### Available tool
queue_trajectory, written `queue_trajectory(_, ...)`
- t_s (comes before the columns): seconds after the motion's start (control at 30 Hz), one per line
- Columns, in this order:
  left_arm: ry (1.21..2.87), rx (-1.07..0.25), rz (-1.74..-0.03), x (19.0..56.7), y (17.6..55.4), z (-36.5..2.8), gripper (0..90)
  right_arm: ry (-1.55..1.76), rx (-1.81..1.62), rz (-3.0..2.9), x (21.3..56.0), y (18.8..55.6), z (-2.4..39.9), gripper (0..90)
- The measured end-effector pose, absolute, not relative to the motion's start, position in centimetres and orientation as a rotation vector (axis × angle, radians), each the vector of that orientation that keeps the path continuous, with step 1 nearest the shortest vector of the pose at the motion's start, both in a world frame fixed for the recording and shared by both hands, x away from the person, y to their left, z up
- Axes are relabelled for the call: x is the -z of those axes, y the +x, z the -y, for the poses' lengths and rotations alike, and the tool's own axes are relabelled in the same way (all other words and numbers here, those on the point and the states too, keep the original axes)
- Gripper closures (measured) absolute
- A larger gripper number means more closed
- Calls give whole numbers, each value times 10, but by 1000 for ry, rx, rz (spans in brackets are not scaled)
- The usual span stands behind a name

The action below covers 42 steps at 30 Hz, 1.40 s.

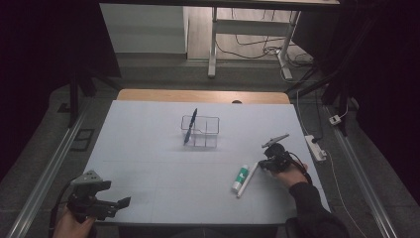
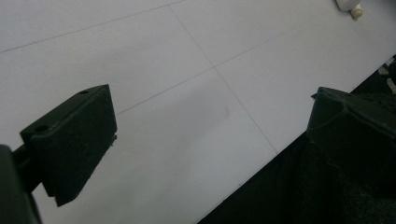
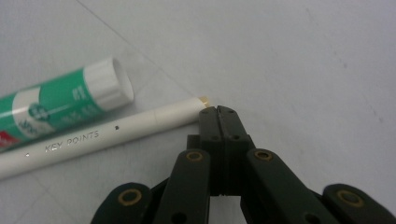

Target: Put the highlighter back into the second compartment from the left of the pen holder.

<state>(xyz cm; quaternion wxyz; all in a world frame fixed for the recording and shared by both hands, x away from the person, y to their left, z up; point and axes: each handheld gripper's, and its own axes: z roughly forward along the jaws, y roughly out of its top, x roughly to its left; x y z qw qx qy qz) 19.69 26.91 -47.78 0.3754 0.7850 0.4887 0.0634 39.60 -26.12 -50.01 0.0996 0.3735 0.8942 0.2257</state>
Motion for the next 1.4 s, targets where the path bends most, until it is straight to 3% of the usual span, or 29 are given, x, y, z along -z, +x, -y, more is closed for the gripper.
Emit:
queue_trajectory(0.33, 2012, -162, -1248, 478, 197, -269, 19, 1055, -677, -2659, 502, 414, 238, 899)
queue_trajectory(0.63, 2013, -166, -1246, 478, 196, -269, 22, 1053, -693, -2646, 498, 408, 235, 884)
queue_trajectory(0.7, 2011, -166, -1247, 478, 196, -269, 22, 1058, -727, -2642, 494, 403, 234, 836)
queue_trajectory(0.83, 2008, -167, -1247, 477, 196, -269, 22, 1037, -786, -2645, 486, 389, 232, 825)
queue_trajectory(0.97, 2009, -169, -1246, 477, 196, -269, 22, 989, -837, -2670, 479, 370, 225, 899)
queue_trajectory(1.2, 2010, -169, -1244, 477, 196, -269, 22, 813, -829, -2813, 480, 323, 194, 900)
queue_trajectory(1.4, 2013, -169, -1240, 477, 197, -268, 22, 716, -810, -2891, 486, 303, 176, 900)
